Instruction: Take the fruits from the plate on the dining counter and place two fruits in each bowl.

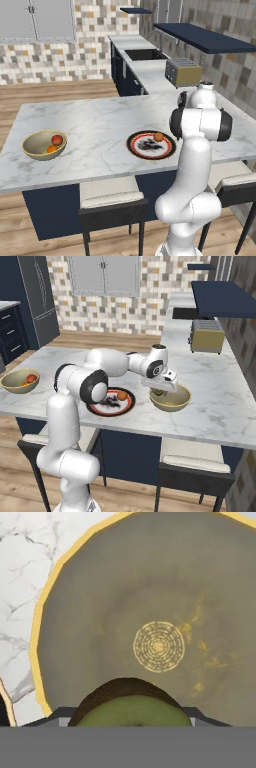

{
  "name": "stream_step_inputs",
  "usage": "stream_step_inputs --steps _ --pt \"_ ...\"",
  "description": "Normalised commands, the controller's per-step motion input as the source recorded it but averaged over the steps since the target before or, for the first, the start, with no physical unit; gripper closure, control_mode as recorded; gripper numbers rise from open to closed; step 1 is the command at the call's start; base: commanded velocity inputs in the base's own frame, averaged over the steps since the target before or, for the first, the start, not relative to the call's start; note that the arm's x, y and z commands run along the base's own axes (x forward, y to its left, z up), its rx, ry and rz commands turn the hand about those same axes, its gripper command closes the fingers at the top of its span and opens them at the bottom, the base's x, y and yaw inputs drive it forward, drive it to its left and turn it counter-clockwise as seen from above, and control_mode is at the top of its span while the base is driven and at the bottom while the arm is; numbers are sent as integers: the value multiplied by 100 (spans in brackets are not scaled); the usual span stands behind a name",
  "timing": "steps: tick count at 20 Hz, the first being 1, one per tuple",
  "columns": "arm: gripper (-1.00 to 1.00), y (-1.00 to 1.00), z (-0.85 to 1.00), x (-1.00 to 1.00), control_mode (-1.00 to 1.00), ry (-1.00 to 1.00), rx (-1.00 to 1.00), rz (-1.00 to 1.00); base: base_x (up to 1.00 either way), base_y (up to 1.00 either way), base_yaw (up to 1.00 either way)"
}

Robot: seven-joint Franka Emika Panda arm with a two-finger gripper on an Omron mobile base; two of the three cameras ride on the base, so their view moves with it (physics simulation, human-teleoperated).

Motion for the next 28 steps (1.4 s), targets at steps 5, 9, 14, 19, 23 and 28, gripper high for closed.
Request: stream_step_inputs --steps 5,9,14,19,23,28 --pt "100 -1 -43 19 -100 0 -1 0 0 0 0" --pt "100 -8 -33 0 -100 0 -1 0 0 0 0" --pt "-100 -3 -23 0 -100 0 0 0 0 0 0" --pt "-100 0 -9 0 -100 0 0 -1 0 0 0" --pt "-100 0 20 0 -100 0 0 0 0 0 0" --pt "-100 4 43 -3 -100 -1 0 0 0 0 0"
